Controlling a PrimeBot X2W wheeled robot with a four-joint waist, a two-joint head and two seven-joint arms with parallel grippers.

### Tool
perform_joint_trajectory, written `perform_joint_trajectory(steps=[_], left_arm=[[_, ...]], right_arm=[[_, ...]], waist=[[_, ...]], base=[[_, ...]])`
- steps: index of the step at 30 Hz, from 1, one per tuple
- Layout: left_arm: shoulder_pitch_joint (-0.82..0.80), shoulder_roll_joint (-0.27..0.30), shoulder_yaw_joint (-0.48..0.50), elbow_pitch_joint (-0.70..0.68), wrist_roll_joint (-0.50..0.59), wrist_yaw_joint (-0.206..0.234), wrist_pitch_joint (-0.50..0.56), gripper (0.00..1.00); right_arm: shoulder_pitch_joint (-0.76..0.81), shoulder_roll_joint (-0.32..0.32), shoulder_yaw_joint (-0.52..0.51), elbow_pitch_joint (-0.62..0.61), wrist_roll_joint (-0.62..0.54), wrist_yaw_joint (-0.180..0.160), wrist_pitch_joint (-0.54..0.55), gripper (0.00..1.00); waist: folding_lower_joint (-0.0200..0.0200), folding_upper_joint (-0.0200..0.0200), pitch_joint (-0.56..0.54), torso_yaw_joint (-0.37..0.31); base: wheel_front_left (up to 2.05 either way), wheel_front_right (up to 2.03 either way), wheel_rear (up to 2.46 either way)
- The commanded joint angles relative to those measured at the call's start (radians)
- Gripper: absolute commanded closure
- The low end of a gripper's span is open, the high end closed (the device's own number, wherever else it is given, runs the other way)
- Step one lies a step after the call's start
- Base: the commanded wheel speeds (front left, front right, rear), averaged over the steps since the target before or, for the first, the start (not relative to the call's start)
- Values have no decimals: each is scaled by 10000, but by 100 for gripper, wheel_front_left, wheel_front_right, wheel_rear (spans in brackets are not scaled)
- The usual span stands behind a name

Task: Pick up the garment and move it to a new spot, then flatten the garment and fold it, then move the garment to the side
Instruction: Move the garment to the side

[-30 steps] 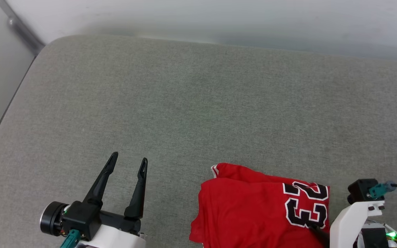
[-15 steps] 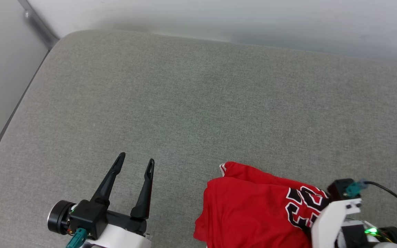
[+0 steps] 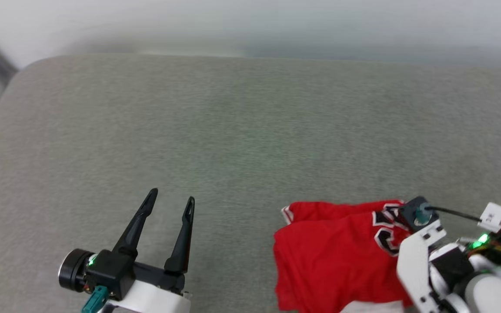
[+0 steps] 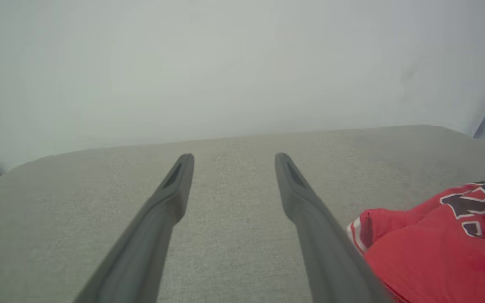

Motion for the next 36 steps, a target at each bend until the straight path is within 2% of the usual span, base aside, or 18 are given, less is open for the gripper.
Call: perform_joint_trajectory(steps=[1, 9, 13, 18, 23, 30, 36], left_arm=[[-181, -26, -30, -49, -34, 9, -22, 0], [-940, -84, -628, -106, 46, 9, -21, 0], [-1481, 84, -1011, -170, 107, 10, -21, 0], [-2111, 420, -1222, -400, 193, 9, -21, 0], [-2553, 832, -1282, -660, 304, 9, -21, 0], [-3006, 1297, -1387, -1273, 322, 9, -21, 0], [-3250, 1563, -1492, -1694, 356, 9, -21, 0]], right_arm=[[-307, -349, 170, -190, -79, -9, 51, 100], [-1434, -3301, 771, -1184, 98, -10, 265, 100], [-1861, -4077, 192, -1317, 92, -9, 49, 100], [-2163, -4548, -638, -948, -41, -12, -408, 100], [-2396, -4658, -1702, 41, -258, -12, -1145, 100], [-2751, -4734, -3366, 1777, -447, -12, -2351, 100], [-3064, -4833, -4322, 3054, -890, -13, -3479, 100]], waist=[[0, 0, 136, -559], [0, 0, 1087, -2077], [0, 0, 1795, -2648], [0, 0, 2727, -3180], [0, 0, 3485, -3451], [0, 0, 4346, -3415], [0, 0, 4873, -3263]], base=[[0, 0, 0], [0, 0, 0], [0, 0, 0], [0, 0, 0], [0, 0, 0], [0, 0, 0], [0, 0, 0]])
